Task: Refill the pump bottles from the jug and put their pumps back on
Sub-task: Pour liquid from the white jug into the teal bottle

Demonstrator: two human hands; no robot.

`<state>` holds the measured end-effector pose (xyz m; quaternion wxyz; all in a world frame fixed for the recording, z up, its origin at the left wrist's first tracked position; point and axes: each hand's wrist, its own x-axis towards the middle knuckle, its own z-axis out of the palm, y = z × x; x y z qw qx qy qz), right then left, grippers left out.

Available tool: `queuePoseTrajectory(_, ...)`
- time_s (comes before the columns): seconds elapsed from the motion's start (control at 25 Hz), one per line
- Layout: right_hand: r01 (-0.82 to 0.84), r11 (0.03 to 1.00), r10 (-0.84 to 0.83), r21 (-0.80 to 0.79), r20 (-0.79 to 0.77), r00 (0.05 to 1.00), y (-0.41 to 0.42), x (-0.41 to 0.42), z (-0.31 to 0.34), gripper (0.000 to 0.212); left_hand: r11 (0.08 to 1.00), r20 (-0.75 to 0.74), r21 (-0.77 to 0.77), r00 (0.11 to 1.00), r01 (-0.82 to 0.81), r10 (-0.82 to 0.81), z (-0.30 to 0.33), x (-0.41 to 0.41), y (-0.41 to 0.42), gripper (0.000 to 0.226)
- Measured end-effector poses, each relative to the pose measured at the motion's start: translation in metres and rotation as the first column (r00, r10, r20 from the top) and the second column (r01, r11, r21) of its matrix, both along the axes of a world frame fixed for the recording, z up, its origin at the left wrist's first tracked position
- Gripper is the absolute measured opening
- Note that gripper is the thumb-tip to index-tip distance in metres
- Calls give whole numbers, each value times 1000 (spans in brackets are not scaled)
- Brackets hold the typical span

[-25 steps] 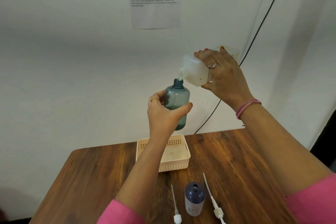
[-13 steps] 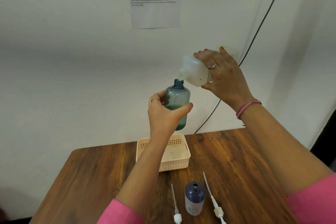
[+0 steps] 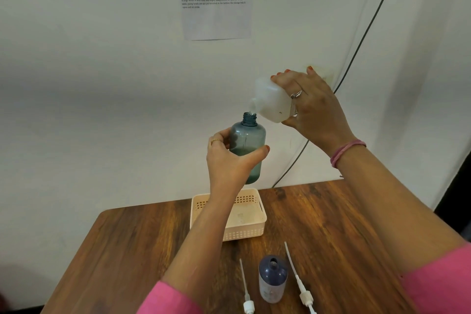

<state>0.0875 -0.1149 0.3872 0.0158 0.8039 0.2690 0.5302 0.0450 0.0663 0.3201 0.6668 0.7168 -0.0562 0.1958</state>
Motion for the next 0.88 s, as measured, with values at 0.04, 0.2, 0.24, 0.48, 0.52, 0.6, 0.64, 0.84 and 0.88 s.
queuePoseTrajectory(0.04,3,1000,-3,-2,1,1000,0,0,0,77,1000,0,3,1000,0,0,0,0,0,76)
queuePoseTrajectory(0.2,1,1000,-1,1,5,1000,0,1,-1,75,1000,-3,-5,1000,1,-1,-1,1,0,76)
queuePoseTrajectory(0.24,-2,1000,2,3,3,1000,0,1,-1,75,1000,-4,-8,1000,1,-1,-1,1,0,76)
queuePoseTrajectory(0.48,-12,1000,12,1,-4,1000,1,1,-1,75,1000,-3,-7,1000,3,-3,-2,3,1,76)
queuePoseTrajectory(0.52,-12,1000,12,1,-8,1000,1,1,-1,76,1000,-3,-10,1000,5,-5,-2,3,1,76)
queuePoseTrajectory(0.6,-12,1000,12,1,-13,1000,1,1,0,76,1000,1,-8,1000,10,-10,-2,3,1,74)
queuePoseTrajectory(0.64,-10,1000,10,3,-16,1000,1,1,0,76,1000,2,-7,1000,13,-13,-2,3,1,74)
queuePoseTrajectory(0.84,-10,1000,10,9,-19,1000,2,2,0,74,1000,0,-13,1000,15,-15,-2,4,2,73)
queuePoseTrajectory(0.88,-12,1000,12,9,-16,1000,2,2,0,74,1000,1,-11,1000,16,-15,-2,4,2,73)
